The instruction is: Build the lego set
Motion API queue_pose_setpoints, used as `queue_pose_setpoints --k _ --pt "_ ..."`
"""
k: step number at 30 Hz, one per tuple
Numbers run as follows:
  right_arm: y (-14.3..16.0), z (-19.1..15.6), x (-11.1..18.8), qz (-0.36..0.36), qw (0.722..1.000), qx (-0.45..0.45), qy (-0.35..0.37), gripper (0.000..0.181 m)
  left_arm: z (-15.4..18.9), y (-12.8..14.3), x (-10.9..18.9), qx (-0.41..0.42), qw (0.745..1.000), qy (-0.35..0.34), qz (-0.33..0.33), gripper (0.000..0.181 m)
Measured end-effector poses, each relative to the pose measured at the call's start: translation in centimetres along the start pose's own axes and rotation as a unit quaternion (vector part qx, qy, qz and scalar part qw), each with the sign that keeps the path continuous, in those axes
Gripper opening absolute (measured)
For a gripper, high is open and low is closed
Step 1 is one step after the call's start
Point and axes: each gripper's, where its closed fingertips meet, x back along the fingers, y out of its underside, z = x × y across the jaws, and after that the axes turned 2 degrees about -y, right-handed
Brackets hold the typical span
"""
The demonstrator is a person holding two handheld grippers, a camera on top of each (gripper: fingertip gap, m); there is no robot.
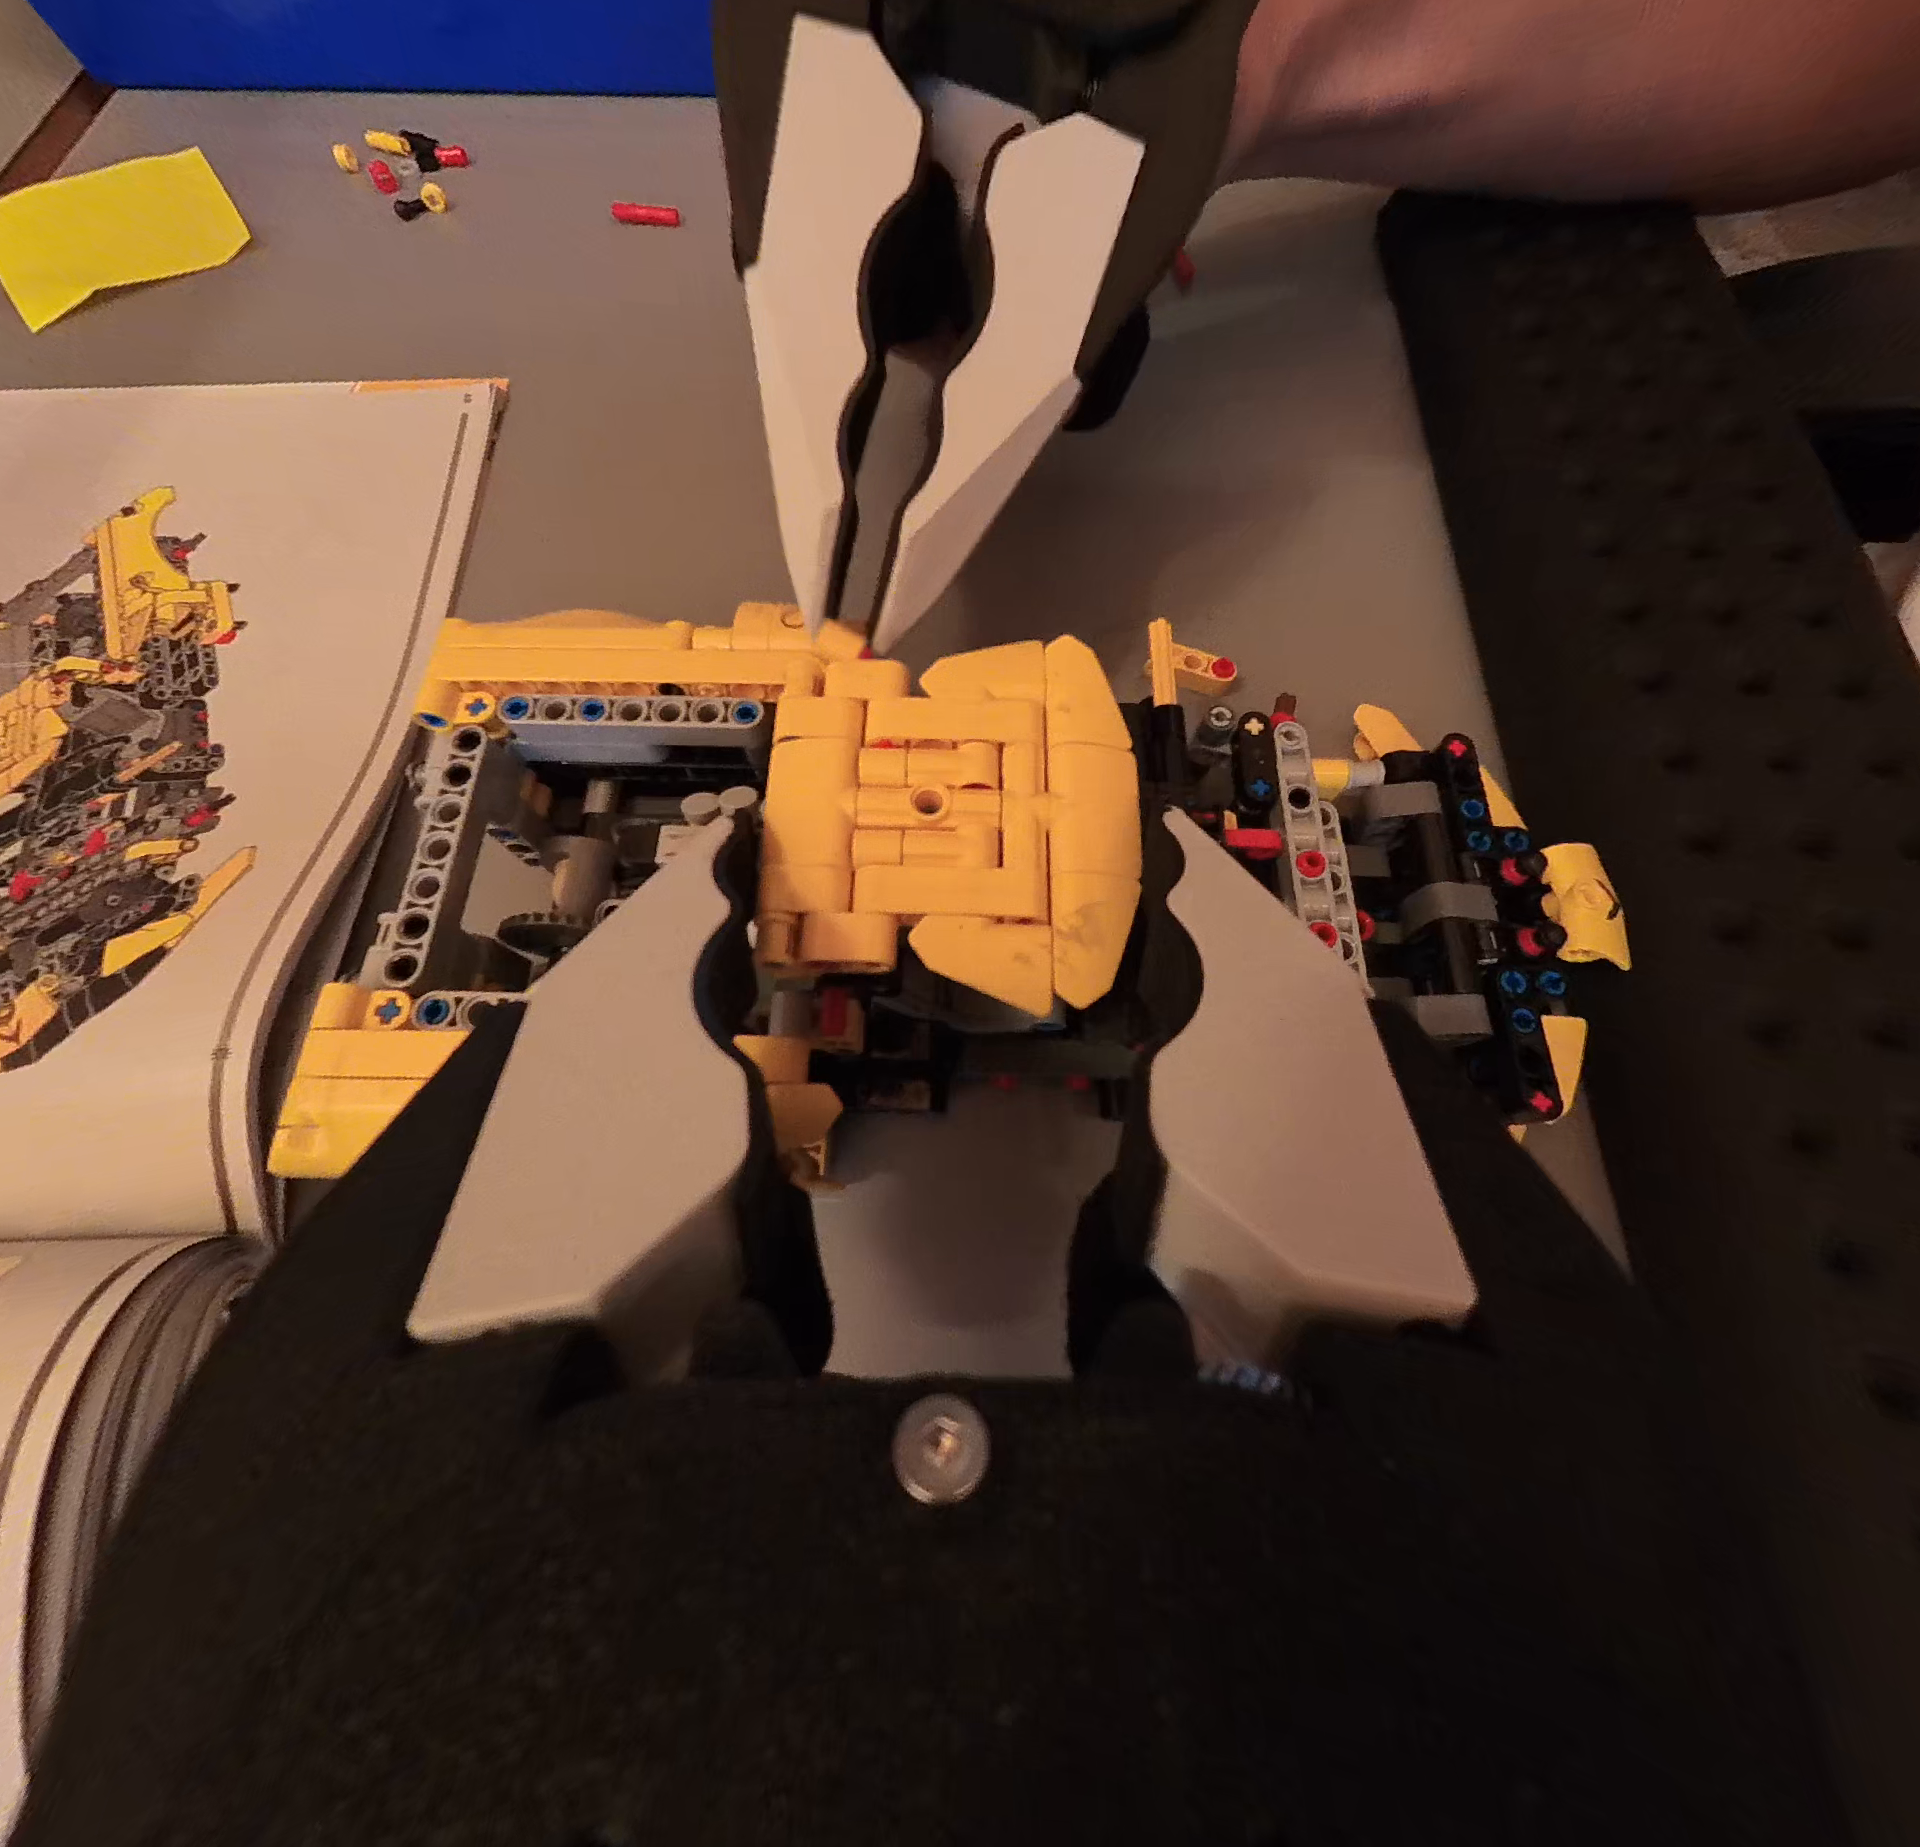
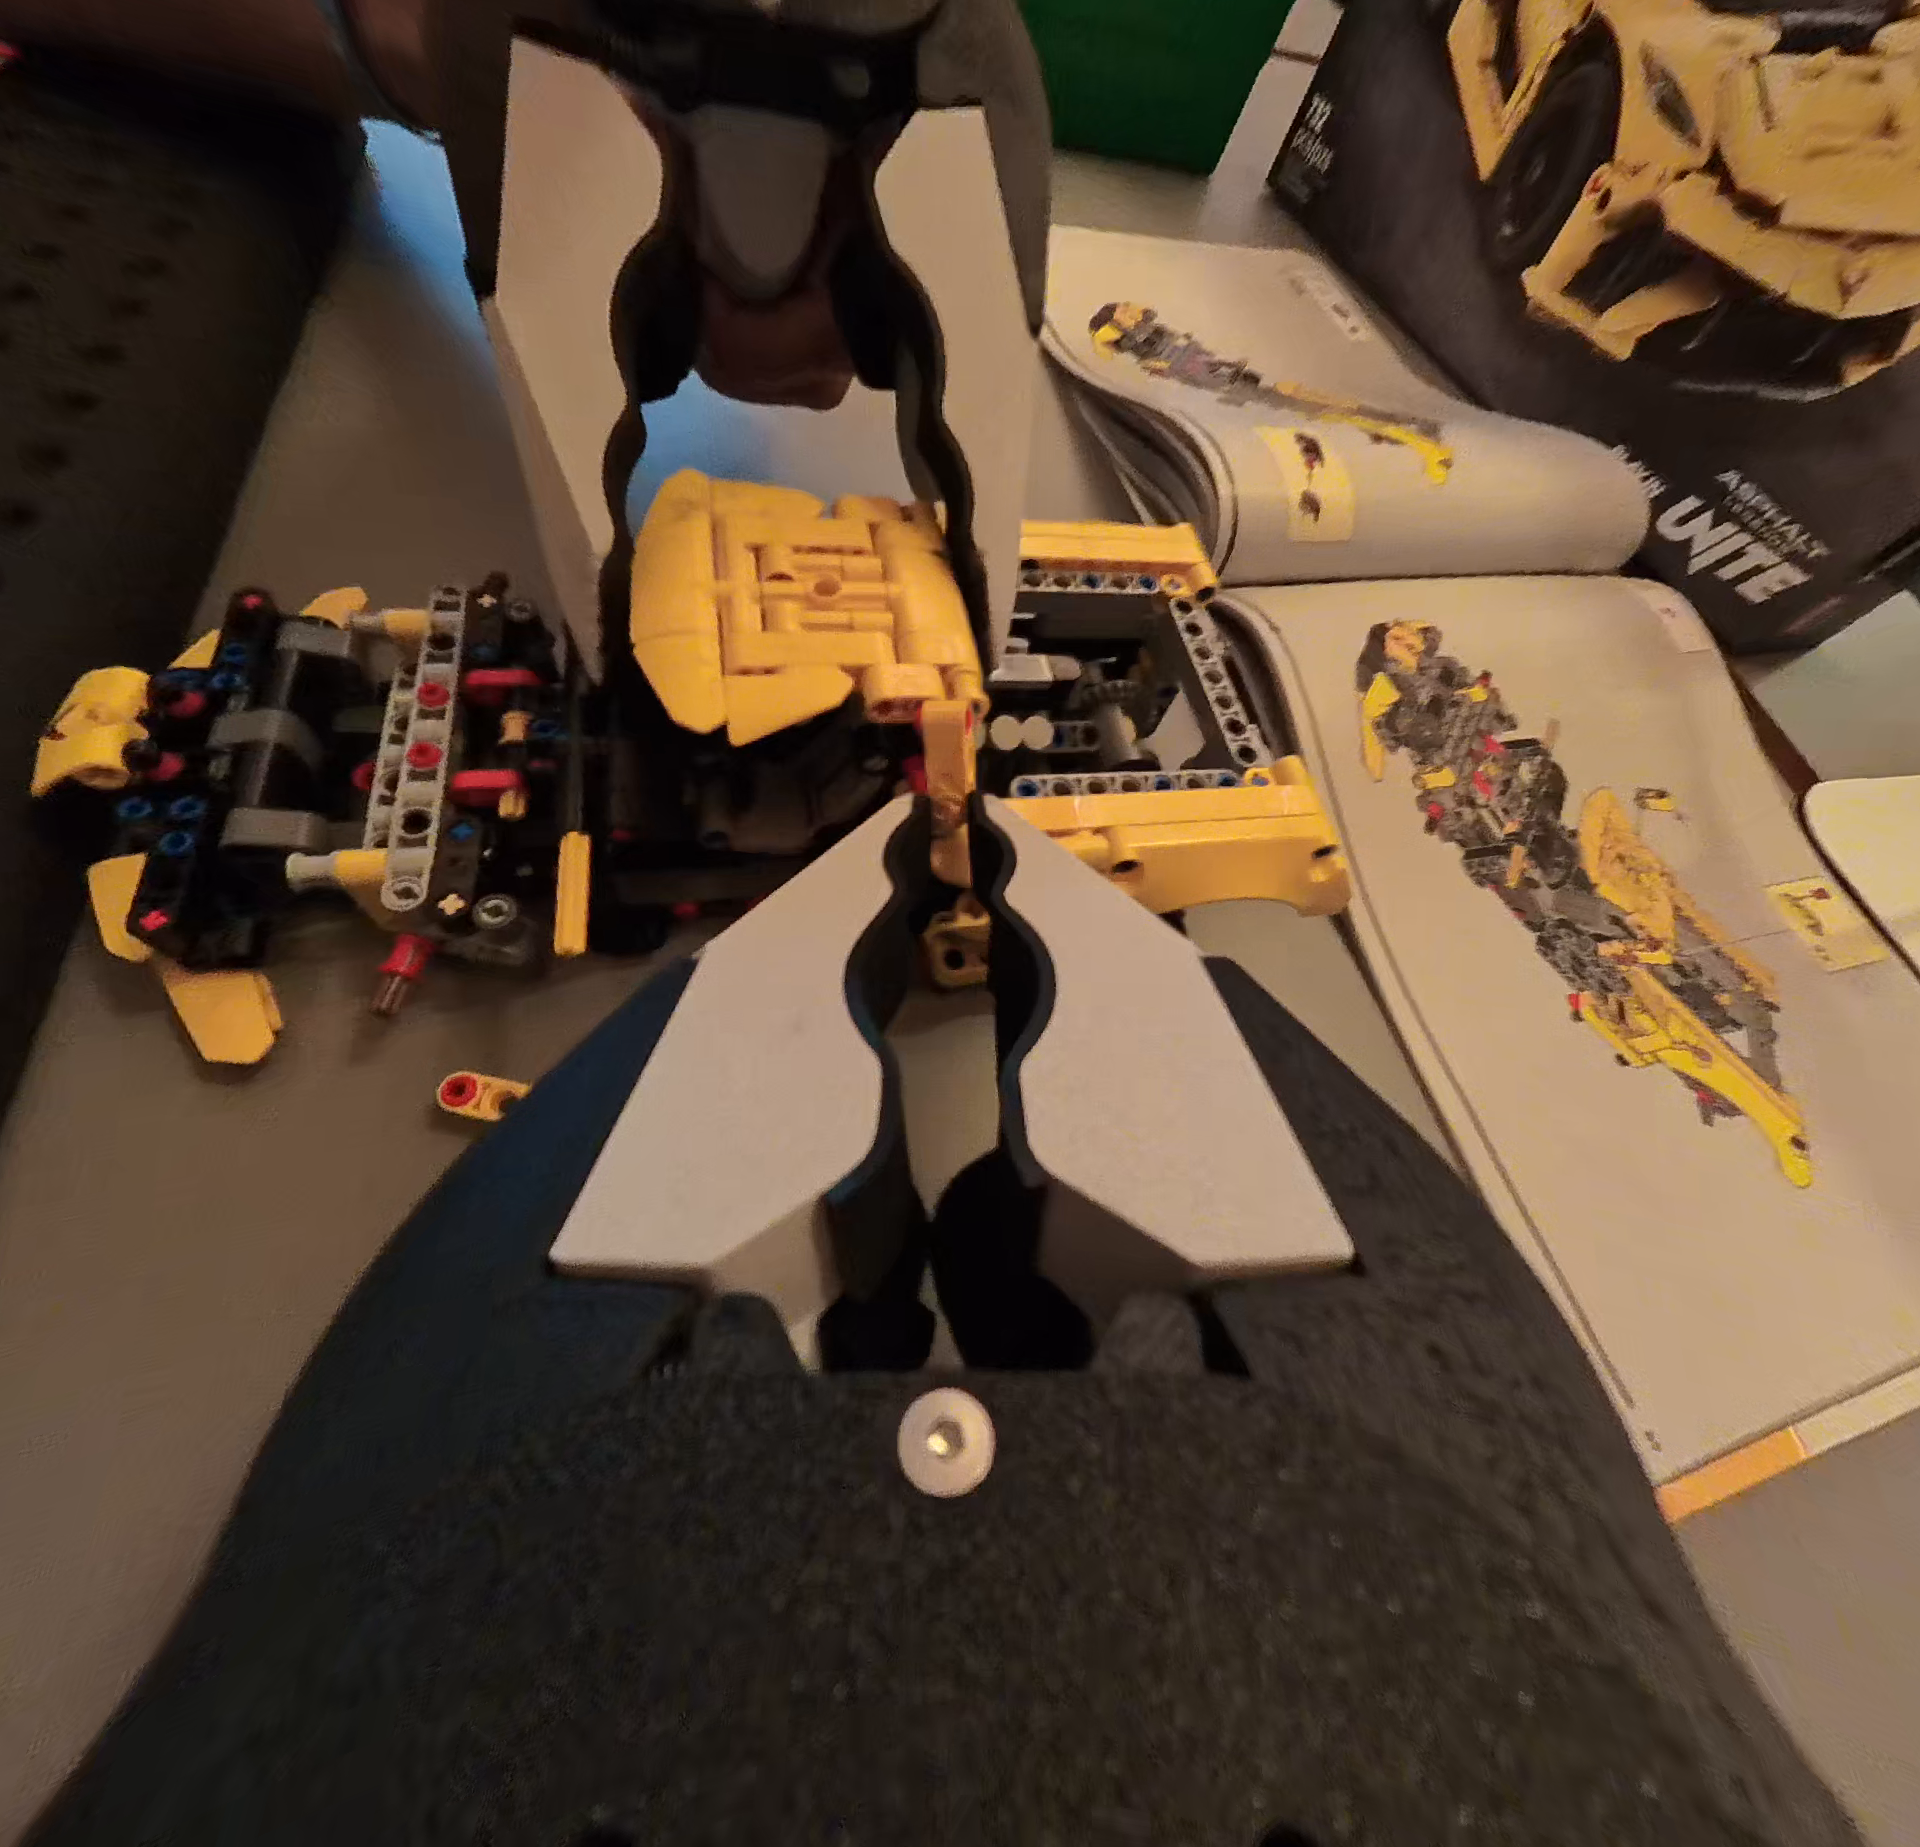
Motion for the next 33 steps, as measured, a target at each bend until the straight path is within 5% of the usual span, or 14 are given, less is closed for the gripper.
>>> queue_pose_setpoints --k 33 --pt "0.3 -0.63 0.02 0.005 0.992 0.086 -0.089 0.005 0.16 0.0 -0.06 -0.006 1.0 0.008 0.007 0.074"
